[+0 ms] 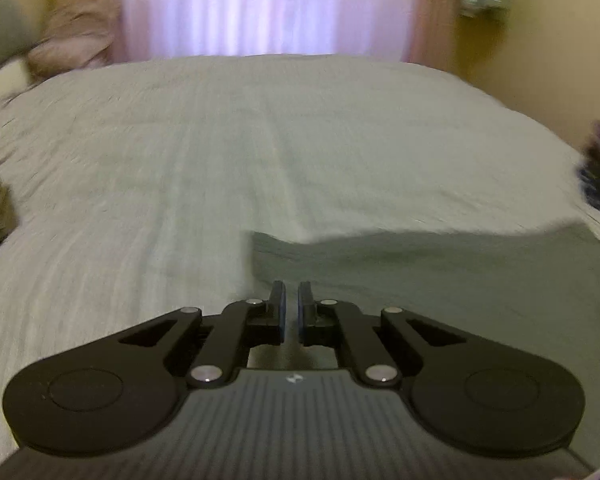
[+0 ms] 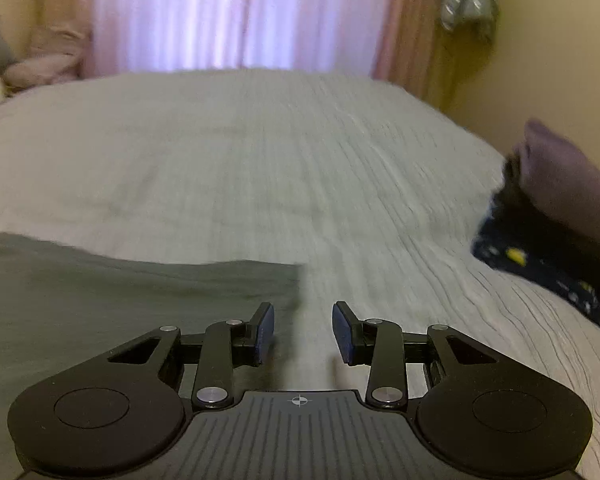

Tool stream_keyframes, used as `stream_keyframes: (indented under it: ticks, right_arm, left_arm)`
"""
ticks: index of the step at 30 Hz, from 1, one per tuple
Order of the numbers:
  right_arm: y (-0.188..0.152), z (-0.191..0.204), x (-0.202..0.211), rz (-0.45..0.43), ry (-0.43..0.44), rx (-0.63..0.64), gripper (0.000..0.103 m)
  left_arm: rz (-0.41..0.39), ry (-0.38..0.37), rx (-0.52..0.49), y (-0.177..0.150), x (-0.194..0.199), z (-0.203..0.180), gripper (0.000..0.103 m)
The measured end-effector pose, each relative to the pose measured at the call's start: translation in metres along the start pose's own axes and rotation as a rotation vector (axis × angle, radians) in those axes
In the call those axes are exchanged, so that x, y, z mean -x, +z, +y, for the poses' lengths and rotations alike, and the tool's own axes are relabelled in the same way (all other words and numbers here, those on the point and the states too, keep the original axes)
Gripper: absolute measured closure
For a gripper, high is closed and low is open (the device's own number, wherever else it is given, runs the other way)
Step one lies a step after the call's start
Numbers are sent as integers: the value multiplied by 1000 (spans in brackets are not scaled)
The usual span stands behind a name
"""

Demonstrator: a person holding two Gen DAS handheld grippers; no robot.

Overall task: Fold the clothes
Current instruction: 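Open both grippers and lift them away from the folded grey shirt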

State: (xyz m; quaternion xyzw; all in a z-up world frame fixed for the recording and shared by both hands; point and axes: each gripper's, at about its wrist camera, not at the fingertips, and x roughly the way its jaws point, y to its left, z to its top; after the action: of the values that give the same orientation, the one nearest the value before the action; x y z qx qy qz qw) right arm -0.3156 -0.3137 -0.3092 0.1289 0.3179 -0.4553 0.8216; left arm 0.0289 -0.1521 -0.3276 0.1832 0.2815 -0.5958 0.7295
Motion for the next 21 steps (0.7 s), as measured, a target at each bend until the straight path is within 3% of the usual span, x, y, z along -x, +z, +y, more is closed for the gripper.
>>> stream_keyframes:
  ticks: [2,4,6,8,11,14,16,18,21]
  right_arm:
    - [-8,21,20,-22,30,26,66]
    - [-26,50,27,-7,55,83,66]
    - [-47,55,22,55,1,106,66]
    - [-69,30,25,79,-39,29,66]
    - [-79,-10,47,103,-44,-144,66]
    - [-78,-13,84,56,-97,-158,66]
    - [-76,1,101,-4,-69,-163,66]
    - [-80,24,108,-34,-31,-129,66]
    - [-102,43,96,40,-31,-81,66]
  left_arm:
    - [17,-15,-44,-17,6,-17,99]
    - [31,22,-45,-33,6,-16,97]
    - [40,77,-13,-48,7,-4,97]
    - [53,119,57,-50,19,14,97]
    - [39,169,71,-48,55,26,100]
    - [-9,116,79,-50,92,7,99]
    - [-24,67,57,-57,106,-10,97]
    - [24,41,56,-72,100,-23,93]
    - [131,73,62,-101,86,-30,93]
